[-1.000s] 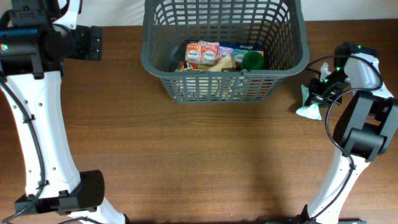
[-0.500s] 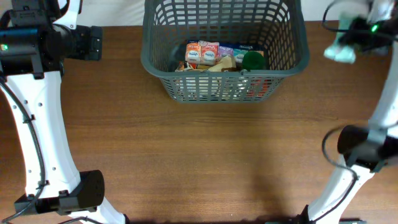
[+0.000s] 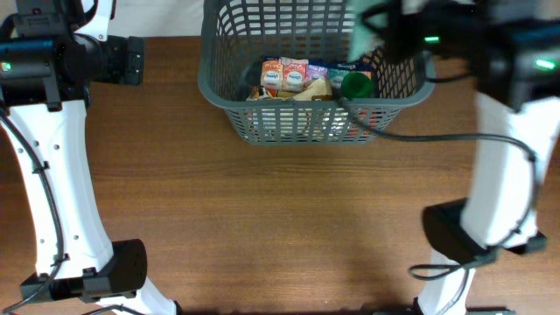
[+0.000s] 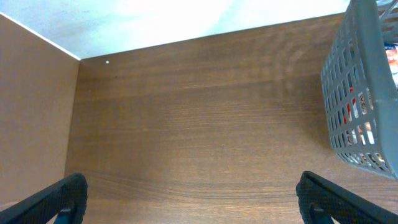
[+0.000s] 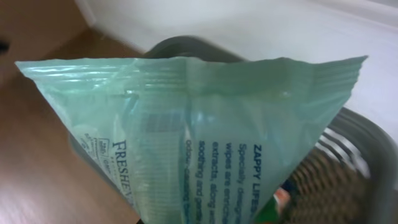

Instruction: Pack container

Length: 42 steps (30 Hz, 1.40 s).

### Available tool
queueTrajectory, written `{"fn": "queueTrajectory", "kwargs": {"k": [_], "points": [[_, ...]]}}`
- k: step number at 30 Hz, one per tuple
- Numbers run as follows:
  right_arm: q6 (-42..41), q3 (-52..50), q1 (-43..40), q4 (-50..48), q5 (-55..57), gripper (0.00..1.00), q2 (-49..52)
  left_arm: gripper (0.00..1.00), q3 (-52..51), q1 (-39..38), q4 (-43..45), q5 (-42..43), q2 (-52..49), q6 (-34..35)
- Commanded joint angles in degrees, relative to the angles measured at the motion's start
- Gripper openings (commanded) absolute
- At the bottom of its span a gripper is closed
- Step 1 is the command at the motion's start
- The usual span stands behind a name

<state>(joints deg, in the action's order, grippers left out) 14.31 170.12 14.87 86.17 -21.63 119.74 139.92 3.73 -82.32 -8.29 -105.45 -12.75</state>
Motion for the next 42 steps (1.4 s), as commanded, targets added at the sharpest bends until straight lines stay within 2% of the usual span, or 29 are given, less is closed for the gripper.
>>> {"fn": "queueTrajectory", "kwargs": {"k": [1, 8, 13, 20, 21, 23, 24, 25, 26, 27, 31, 35, 37, 40, 42], "points": [[8.0, -0.9, 4.7, -2.1, 3.8, 0.04, 4.5, 0.99, -0.2, 0.1, 0.0, 0.6, -0.1, 0.7], [7.9, -0.9, 8.4, -6.3, -1.4, 0.05, 13.8, 0.99, -0.2, 0.1, 0.0, 0.6, -0.1, 0.7], [7.4, -0.9, 10.4, -6.5, -1.2, 0.06, 20.7, 0.99, -0.2, 0.1, 0.0, 0.6, -0.1, 0.7], [1.1, -0.9, 11.9, -6.0, -1.1, 0.06, 30.0, 0.99, -0.2, 0.1, 0.0, 0.6, -0.1, 0.7], [0.3, -0.9, 12.0, -5.8, -1.1, 0.13, 30.6, 0.99, -0.2, 0.1, 0.0, 0.6, -0.1, 0.7], [-0.5, -0.9, 12.1, -5.4, -1.1, 0.34, 30.8, 0.99, -0.2, 0.1, 0.0, 0.6, -0.1, 0.7], [-1.9, -0.8, 12.1, -5.4, -0.8, 0.53, 30.6, 0.99, -0.2, 0.1, 0.0, 0.6, -0.1, 0.7], [-3.2, -0.8, 12.1, -5.6, -0.6, 0.85, 30.1, 0.99, -0.2, 0.1, 0.0, 0.6, -0.1, 0.7], [-4.6, -0.7, 12.0, -5.7, -0.4, 0.93, 29.6, 0.99, -0.2, 0.1, 0.0, 0.6, -0.1, 0.7], [-5.2, -0.7, 11.8, -5.6, -0.4, 0.93, 29.0, 0.99, -0.2, 0.1, 0.0, 0.6, -0.1, 0.7], [-6.6, -0.7, 10.8, -4.2, 0.4, 0.82, 23.9, 0.99, -0.2, 0.1, 0.0, 0.6, -0.1, 0.7], [-7.8, -0.7, 9.7, -4.0, 6.8, 0.82, 14.8, 0.99, -0.2, 0.1, 0.0, 0.6, -0.1, 0.7], [-8.1, -0.7, 9.3, -3.9, 10.2, 0.79, 10.4, 0.99, -0.2, 0.1, 0.0, 0.6, -0.1, 0.7], [-9.5, -0.7, 9.3, -4.0, 19.3, 0.79, 4.0, 0.99, -0.2, 0.1, 0.0, 0.6, -0.1, 0.7], [-9.6, -0.7, 9.1, -3.9, 30.0, 0.84, -2.2, 0.99, -0.2, 0.1, 0.0, 0.6, -0.1, 0.7]]}}
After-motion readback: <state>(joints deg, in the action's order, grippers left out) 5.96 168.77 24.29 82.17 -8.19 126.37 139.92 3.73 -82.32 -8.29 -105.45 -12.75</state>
